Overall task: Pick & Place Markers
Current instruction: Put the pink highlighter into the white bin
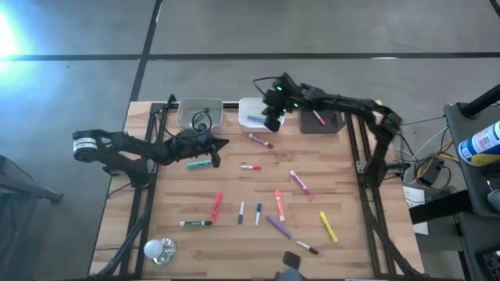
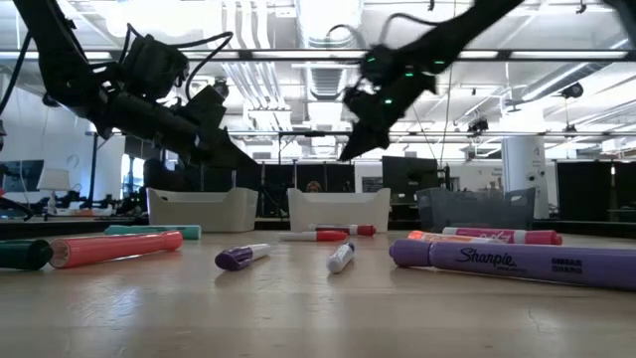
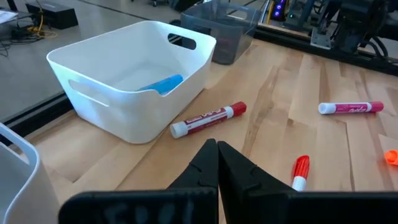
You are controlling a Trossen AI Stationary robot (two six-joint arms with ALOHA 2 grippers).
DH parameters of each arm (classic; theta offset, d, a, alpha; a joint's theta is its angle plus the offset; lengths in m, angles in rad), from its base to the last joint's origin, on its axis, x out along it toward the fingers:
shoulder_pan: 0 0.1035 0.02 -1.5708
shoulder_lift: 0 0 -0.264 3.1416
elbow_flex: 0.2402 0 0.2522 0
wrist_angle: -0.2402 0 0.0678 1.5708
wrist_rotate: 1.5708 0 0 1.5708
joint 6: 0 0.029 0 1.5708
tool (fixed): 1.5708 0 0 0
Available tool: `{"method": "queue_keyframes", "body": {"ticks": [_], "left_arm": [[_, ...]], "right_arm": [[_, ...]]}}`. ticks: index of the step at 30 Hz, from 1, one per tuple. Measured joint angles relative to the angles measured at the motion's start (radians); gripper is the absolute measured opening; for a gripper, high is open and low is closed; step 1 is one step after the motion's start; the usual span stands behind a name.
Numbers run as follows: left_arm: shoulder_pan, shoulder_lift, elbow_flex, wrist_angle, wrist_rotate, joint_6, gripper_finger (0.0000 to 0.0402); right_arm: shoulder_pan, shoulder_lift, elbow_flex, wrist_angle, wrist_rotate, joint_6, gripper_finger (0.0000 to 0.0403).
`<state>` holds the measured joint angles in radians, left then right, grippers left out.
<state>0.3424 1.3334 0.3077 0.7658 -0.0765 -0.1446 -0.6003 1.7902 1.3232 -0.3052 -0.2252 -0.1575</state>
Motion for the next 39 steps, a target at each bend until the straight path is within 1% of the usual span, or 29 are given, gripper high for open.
{"method": "queue_keyframes", "body": {"ticks": [3,7,11,15,17,20,23,26,30,32,34,36,39], "left_arm": [[0.000,0.000,0.000,-0.001,0.001,-0.041,0.0000],[0.000,-0.007,0.006,-0.049,0.014,-0.073,0.0000],[-0.014,-0.036,0.046,-0.194,0.013,-0.196,0.0000],[-0.074,-0.067,0.130,-0.426,0.012,-0.252,0.0000],[-0.119,-0.074,0.194,-0.576,-0.002,-0.276,0.0000],[-0.190,-0.066,0.305,-0.838,-0.036,-0.352,0.0000],[-0.255,-0.042,0.422,-1.090,-0.069,-0.490,0.0000],[-0.316,-0.006,0.515,-1.272,-0.075,-0.633,0.0000],[-0.384,0.062,0.597,-1.391,-0.074,-0.797,0.0000],[-0.413,0.104,0.624,-1.418,-0.070,-0.859,0.0001],[-0.438,0.146,0.647,-1.449,-0.043,-0.925,0.0007],[-0.462,0.189,0.675,-1.485,-0.010,-0.988,0.0020],[-0.502,0.253,0.723,-1.533,0.021,-1.072,0.0051]], "right_arm": [[0.003,-0.146,-0.220,0.231,0.017,0.053,0.0012],[0.016,-0.330,-0.486,0.507,0.019,0.062,0.0012],[0.028,-0.485,-0.699,0.728,0.017,0.077,0.0012],[0.026,-0.615,-0.850,0.864,0.019,0.075,0.0012],[0.027,-0.671,-0.900,0.890,0.017,0.072,0.0012],[0.026,-0.746,-0.954,0.905,0.016,0.071,0.0012],[0.026,-0.808,-1.003,0.901,0.018,0.068,0.0012],[0.026,-0.865,-1.053,0.907,0.016,0.069,0.0012],[0.026,-0.922,-1.102,0.925,0.016,0.055,0.0012],[0.026,-0.949,-1.116,0.928,0.016,0.053,0.0012],[0.026,-0.968,-1.125,0.928,0.017,0.053,0.0013],[0.026,-0.988,-1.136,0.925,0.016,0.053,0.0013],[0.026,-1.005,-1.149,0.924,0.016,0.053,0.0013]]}}
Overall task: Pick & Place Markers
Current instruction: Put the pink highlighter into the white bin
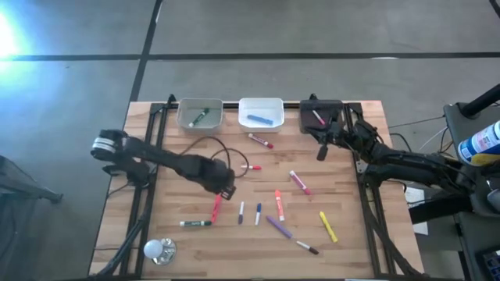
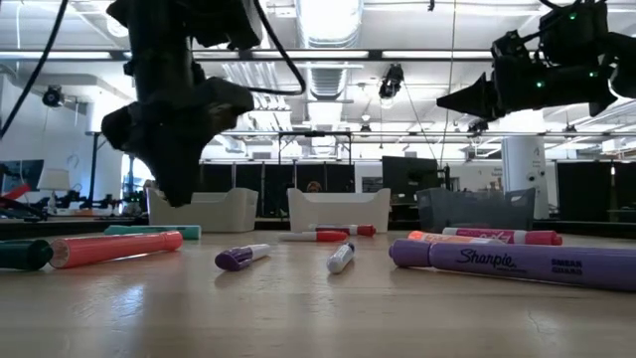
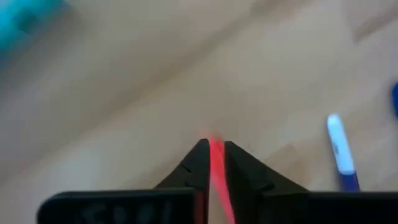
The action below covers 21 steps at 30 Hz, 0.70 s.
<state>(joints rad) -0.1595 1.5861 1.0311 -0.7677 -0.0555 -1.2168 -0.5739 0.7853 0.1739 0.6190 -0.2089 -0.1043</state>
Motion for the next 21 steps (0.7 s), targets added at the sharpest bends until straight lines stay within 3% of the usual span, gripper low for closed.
{"method": "queue_keyframes", "body": {"ticks": [9,21], "left_arm": [[-0.054,0.146,0.153,-0.113,0.020,-0.157,0.0133],[-0.055,0.235,0.156,-0.125,0.085,-0.212,0.0139]], "right_arm": [[0.000,-0.004,-0.008,-0.001,0.000,-0.001,0.0013],[0.000,-0.004,-0.013,0.000,-0.001,0.000,0.0012]]}}
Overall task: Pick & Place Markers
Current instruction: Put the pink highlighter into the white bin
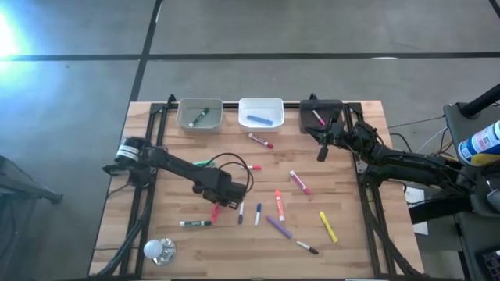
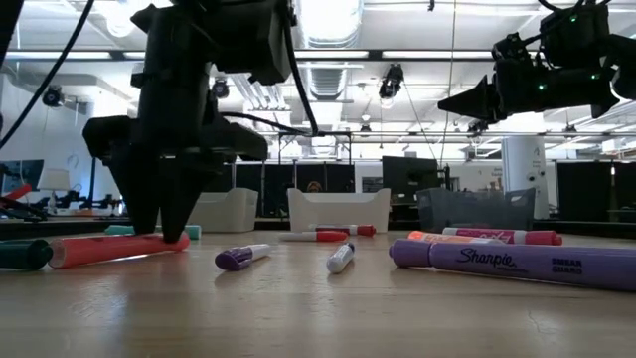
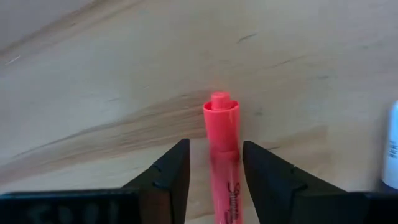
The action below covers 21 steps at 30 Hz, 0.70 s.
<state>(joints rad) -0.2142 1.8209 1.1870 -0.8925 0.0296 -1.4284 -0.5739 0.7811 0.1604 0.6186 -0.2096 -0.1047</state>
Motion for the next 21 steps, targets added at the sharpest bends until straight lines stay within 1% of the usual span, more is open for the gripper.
{"method": "queue_keyframes", "body": {"ticks": [14,18,21], "left_arm": [[0.001,0.002,-0.046,0.029,-0.041,-0.025,0.0137],[0.001,0.002,-0.047,0.031,-0.054,-0.025,0.0118],[0.001,0.002,-0.047,0.031,-0.060,-0.021,0.0094]], "right_arm": [[0.000,0.000,0.000,0.001,0.000,0.000,0.0012],[0.000,0.000,0.000,0.000,0.000,0.000,0.0012],[0.000,0.000,0.000,0.001,0.000,0.000,0.0012]]}}
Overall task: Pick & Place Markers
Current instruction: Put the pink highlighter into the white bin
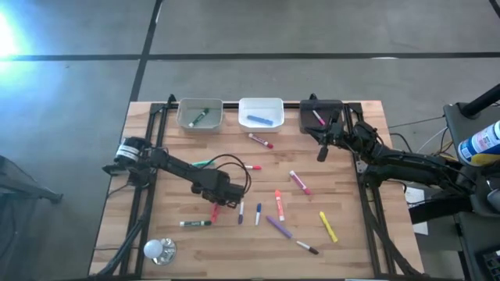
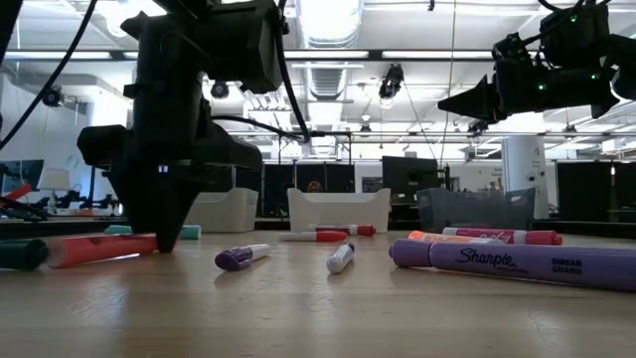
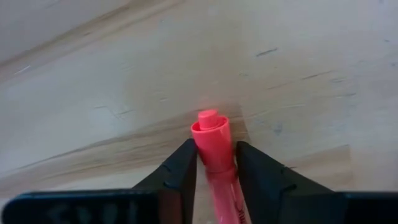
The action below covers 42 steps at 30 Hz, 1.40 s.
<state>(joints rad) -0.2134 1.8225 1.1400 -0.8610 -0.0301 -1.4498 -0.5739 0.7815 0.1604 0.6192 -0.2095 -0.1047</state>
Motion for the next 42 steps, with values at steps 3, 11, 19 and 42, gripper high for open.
{"method": "queue_keyframes", "body": {"ticks": [3,11,19,42], "left_arm": [[0.000,-0.001,-0.004,0.001,-0.012,0.000,0.0069],[0.003,-0.022,-0.010,-0.039,-0.066,0.041,0.0056],[0.032,-0.171,-0.006,-0.124,-0.144,0.085,0.0057],[0.635,-0.295,0.002,0.606,-0.036,1.055,0.0058]], "right_arm": [[0.000,0.000,0.000,0.000,0.000,0.000,0.0012],[0.000,0.000,0.000,0.000,0.000,0.000,0.0012],[0.000,0.000,0.000,0.000,0.000,0.000,0.0012],[0.000,0.000,0.000,0.000,0.001,-0.003,0.0012]]}}
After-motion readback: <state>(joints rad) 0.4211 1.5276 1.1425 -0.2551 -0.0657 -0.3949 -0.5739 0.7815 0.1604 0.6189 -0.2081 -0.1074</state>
